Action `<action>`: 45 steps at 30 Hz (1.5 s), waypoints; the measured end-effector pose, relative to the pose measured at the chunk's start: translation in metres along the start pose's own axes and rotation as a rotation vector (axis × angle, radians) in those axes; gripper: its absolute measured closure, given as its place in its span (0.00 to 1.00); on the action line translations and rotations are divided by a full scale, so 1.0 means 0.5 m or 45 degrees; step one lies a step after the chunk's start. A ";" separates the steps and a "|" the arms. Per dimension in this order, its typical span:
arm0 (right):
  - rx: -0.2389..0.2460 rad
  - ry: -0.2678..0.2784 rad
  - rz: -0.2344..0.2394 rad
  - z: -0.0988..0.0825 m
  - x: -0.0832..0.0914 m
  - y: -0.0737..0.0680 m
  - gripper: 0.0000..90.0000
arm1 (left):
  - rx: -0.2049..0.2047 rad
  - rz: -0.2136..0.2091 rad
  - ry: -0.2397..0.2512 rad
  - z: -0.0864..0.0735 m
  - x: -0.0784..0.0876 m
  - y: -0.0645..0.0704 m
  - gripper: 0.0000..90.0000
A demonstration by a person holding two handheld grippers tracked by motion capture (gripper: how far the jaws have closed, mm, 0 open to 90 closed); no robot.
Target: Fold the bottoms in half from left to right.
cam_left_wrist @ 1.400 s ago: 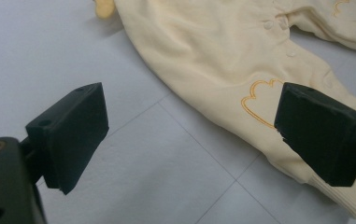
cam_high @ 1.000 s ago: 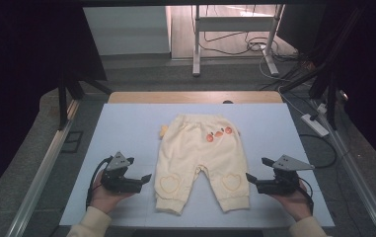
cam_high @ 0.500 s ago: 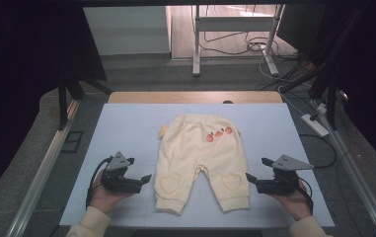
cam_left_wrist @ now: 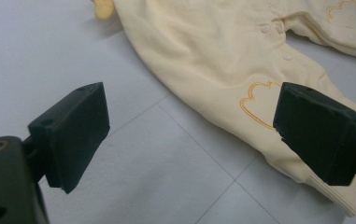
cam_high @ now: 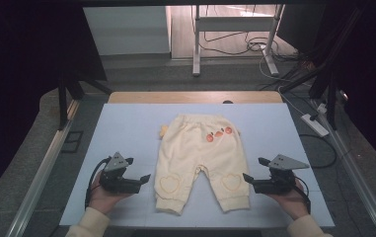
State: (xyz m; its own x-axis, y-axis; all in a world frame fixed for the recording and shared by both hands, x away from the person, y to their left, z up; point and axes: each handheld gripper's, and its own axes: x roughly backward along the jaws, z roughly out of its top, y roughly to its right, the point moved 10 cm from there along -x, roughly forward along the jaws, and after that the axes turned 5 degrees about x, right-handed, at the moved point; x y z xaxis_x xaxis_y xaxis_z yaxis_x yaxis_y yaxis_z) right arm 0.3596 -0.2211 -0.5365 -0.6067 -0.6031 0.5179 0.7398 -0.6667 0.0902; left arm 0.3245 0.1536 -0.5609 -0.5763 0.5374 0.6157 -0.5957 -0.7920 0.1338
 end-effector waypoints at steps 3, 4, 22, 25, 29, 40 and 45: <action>0.004 -0.005 0.004 0.000 -0.001 -0.002 0.18 | -0.001 -0.002 0.001 0.000 -0.001 0.001 0.12; 0.002 -0.006 0.006 0.000 -0.002 -0.003 0.18 | -0.003 -0.002 0.000 0.000 -0.001 0.000 0.12; 0.041 -0.023 0.094 0.011 -0.043 -0.066 0.19 | 0.008 -0.004 0.011 0.005 -0.003 -0.004 0.12; 0.049 -0.025 0.103 0.012 -0.046 -0.073 0.19 | 0.010 -0.006 0.008 0.005 -0.005 -0.004 0.12; 0.055 -0.026 0.116 0.017 -0.054 -0.085 0.19 | 0.003 -0.005 0.006 0.005 -0.006 -0.003 0.12; 0.085 -0.019 0.178 0.031 -0.079 -0.120 0.22 | 0.011 0.006 0.005 0.004 -0.008 -0.007 0.12; 0.092 -0.021 0.206 0.036 -0.093 -0.136 0.22 | 0.013 0.001 0.008 0.004 -0.009 -0.007 0.13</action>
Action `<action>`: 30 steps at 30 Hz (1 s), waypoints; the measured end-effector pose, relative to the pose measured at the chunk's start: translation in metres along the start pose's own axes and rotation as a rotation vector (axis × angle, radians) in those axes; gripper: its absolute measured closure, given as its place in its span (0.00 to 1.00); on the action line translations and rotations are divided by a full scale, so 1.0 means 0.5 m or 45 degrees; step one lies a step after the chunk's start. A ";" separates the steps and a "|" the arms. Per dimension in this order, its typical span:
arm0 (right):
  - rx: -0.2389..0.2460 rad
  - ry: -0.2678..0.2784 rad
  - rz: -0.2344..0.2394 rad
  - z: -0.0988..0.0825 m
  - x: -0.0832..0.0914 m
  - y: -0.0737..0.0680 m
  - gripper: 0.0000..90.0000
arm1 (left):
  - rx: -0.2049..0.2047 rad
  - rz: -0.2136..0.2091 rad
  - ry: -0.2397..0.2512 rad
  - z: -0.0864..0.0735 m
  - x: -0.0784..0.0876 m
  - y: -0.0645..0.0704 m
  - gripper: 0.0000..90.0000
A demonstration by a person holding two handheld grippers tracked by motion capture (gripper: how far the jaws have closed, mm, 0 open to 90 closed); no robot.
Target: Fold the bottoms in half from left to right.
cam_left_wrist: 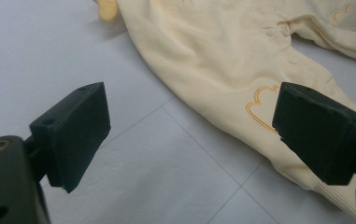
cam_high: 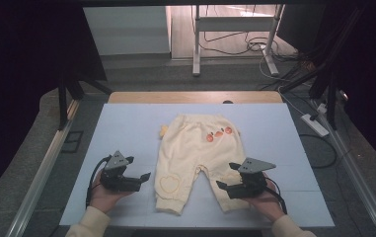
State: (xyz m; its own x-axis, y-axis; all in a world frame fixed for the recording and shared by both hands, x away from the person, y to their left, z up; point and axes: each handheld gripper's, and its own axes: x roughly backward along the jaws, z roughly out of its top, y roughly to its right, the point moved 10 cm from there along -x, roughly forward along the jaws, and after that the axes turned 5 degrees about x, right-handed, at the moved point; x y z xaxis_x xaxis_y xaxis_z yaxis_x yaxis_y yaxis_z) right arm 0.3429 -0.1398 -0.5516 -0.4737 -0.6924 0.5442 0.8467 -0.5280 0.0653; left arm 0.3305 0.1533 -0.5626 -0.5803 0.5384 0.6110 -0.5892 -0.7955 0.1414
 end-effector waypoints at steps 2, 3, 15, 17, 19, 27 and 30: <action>-0.001 0.003 0.013 0.005 -0.007 -0.007 0.22 | -0.002 0.002 -0.006 -0.001 -0.001 0.001 0.13; 0.003 0.003 0.021 0.007 -0.011 -0.011 0.22 | -0.008 0.002 -0.010 -0.001 -0.001 0.001 0.13; 0.024 0.013 0.104 0.035 -0.050 -0.056 0.22 | -0.007 0.000 -0.011 -0.002 -0.002 0.001 0.13; 0.020 0.017 0.109 0.040 -0.057 -0.058 0.22 | -0.009 -0.003 -0.009 -0.002 -0.003 0.002 0.13; 0.022 0.018 0.117 0.045 -0.064 -0.061 0.22 | -0.007 -0.004 -0.009 -0.002 -0.003 0.002 0.13; 0.038 0.014 0.148 0.059 -0.091 -0.080 0.23 | -0.006 -0.001 -0.008 -0.002 -0.002 0.000 0.13; 0.038 0.013 0.156 0.063 -0.096 -0.086 0.23 | -0.004 0.000 -0.008 -0.002 -0.002 -0.001 0.13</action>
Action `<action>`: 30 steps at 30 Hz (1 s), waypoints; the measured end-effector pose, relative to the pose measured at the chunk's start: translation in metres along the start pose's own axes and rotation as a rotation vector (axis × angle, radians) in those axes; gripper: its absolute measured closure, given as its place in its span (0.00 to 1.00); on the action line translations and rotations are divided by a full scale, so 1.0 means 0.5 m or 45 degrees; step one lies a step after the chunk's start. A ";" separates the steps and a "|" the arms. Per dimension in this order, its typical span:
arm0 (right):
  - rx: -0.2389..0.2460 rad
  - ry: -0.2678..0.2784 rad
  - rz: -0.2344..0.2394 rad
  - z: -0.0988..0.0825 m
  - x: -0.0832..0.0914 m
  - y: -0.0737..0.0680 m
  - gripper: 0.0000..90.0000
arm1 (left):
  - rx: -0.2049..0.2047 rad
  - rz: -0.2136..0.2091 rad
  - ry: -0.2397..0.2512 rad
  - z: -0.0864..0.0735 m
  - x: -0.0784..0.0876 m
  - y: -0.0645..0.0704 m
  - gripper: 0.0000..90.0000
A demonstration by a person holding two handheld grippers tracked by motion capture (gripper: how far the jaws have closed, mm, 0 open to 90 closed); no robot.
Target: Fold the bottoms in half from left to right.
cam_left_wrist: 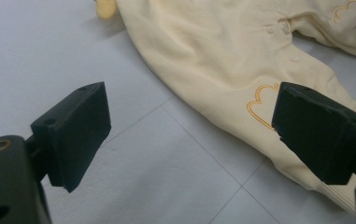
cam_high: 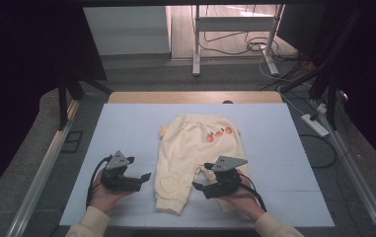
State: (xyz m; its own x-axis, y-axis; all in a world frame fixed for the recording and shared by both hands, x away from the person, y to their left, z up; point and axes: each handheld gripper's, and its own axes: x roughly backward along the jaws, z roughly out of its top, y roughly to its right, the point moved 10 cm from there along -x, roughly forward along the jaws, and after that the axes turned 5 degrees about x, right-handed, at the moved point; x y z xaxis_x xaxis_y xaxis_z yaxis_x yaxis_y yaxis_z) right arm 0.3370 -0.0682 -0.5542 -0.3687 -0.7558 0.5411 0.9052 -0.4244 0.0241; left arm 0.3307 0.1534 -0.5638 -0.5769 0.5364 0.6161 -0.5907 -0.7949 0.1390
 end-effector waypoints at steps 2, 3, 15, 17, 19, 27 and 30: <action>0.000 0.000 0.005 0.003 -0.004 -0.004 0.23 | 0.003 0.000 0.004 0.001 0.000 0.000 0.13; 0.004 -0.004 0.008 0.005 -0.005 -0.007 0.23 | 0.002 0.000 0.004 0.001 0.000 0.000 0.13; 0.033 -0.019 0.066 0.022 -0.042 -0.039 0.23 | 0.006 0.004 0.002 0.001 -0.001 -0.003 0.13; 0.041 -0.020 0.080 0.025 -0.050 -0.047 0.23 | 0.005 0.005 0.003 0.001 -0.002 -0.003 0.13; 0.048 -0.020 0.107 0.030 -0.062 -0.061 0.23 | 0.004 0.004 0.002 0.001 -0.002 -0.002 0.13; 0.060 -0.036 0.155 0.033 -0.092 -0.089 0.24 | 0.007 0.003 0.003 0.002 -0.003 -0.003 0.13; 0.075 -0.044 0.174 0.036 -0.100 -0.102 0.24 | 0.005 0.003 0.002 0.001 -0.002 -0.004 0.13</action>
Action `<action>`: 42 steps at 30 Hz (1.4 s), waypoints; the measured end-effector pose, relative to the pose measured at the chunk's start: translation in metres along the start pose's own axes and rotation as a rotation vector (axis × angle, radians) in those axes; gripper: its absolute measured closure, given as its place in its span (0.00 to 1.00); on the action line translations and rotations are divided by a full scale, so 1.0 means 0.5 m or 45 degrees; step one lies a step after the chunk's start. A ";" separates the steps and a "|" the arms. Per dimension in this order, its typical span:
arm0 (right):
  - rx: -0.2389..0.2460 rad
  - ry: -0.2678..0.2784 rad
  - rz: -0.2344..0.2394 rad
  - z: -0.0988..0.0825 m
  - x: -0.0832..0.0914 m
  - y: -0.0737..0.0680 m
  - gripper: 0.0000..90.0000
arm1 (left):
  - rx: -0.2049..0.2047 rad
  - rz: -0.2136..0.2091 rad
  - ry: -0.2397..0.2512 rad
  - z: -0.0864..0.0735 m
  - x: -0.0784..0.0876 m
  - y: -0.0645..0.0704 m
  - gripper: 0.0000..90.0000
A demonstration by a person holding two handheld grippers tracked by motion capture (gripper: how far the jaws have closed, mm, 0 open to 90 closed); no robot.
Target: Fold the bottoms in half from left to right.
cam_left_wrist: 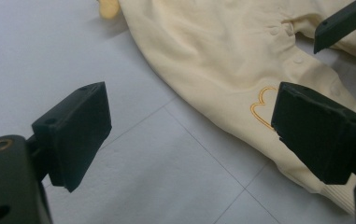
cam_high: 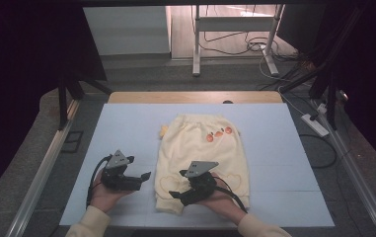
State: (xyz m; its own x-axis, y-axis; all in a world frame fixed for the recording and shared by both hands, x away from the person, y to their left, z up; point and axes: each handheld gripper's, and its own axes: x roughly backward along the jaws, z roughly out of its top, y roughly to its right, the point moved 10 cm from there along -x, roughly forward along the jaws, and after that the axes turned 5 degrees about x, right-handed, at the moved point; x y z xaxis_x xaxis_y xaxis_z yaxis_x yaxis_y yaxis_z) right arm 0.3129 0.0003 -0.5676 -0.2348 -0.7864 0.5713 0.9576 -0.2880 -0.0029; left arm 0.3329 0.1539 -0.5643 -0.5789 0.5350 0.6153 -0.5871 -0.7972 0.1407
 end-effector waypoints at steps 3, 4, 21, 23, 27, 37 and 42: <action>0.021 -0.008 -0.001 0.002 -0.010 -0.010 0.25 | 0.000 -0.007 0.004 0.001 0.001 0.001 0.14; 0.029 -0.013 0.003 0.002 -0.013 -0.015 0.26 | 0.001 -0.008 0.005 0.001 0.001 0.002 0.14; 0.109 -0.094 0.098 0.003 -0.068 -0.090 0.26 | -0.009 -0.006 0.000 0.001 0.001 0.003 0.14; 0.115 -0.101 0.105 0.000 -0.074 -0.094 0.27 | -0.006 -0.007 -0.002 0.001 0.000 0.003 0.14; 0.144 -0.135 0.095 -0.007 -0.085 -0.099 0.27 | -0.004 -0.008 -0.007 0.000 -0.001 0.003 0.14; 0.162 -0.202 0.054 -0.023 -0.100 -0.096 0.36 | -0.007 -0.007 -0.011 -0.001 -0.001 0.004 0.14; 0.159 -0.213 0.037 -0.024 -0.099 -0.090 0.44 | -0.010 -0.006 -0.012 -0.001 -0.001 0.003 0.14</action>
State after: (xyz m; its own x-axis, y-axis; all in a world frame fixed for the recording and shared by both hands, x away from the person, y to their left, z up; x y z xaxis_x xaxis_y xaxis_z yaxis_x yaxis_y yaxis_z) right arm 0.2796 0.0456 -0.6054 -0.1854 -0.6889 0.7008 0.9793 -0.1882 0.0741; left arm 0.3317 0.1526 -0.5647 -0.5711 0.5360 0.6217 -0.5943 -0.7925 0.1373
